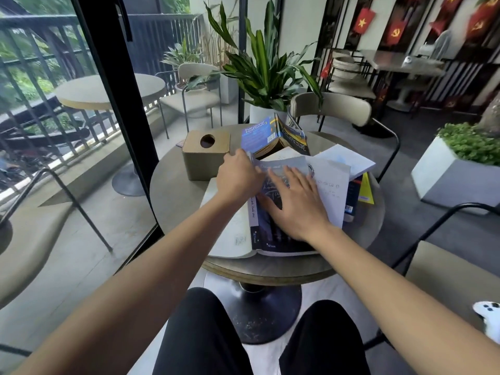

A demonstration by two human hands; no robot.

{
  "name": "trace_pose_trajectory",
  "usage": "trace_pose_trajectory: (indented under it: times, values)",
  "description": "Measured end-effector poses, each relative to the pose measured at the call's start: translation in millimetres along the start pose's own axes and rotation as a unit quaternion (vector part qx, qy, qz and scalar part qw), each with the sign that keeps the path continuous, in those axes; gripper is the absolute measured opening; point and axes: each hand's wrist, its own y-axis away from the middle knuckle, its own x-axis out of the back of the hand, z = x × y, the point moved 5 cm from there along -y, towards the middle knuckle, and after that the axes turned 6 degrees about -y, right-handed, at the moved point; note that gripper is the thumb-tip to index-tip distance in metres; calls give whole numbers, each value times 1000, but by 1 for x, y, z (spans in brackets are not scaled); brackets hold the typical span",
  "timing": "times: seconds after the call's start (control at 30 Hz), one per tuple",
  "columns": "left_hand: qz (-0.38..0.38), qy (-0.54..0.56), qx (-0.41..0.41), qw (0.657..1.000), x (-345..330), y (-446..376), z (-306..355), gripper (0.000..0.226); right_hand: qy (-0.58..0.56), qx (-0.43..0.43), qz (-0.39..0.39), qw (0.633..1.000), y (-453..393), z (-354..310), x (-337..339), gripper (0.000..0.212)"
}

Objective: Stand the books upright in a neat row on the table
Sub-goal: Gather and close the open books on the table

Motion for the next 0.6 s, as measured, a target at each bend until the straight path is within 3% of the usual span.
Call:
trace_pose_trajectory:
  times: [0.1,0.3,0.5,0.6]
  values:
    - [23,34,-4,999,7,7,3,14,-34,5,-10,999,4,-7,-1,85]
    - [130,119,-54,983,42,31,11,4,-195,50,-6,979,10,-29,14,72]
    - [263,177,-114,942,92,57,17,36,-309,70,-4,949,9,-49,43,79]
    - [319,209,-147,913,110,70,18,38,-328,71,-18,942,4,-56,50,82]
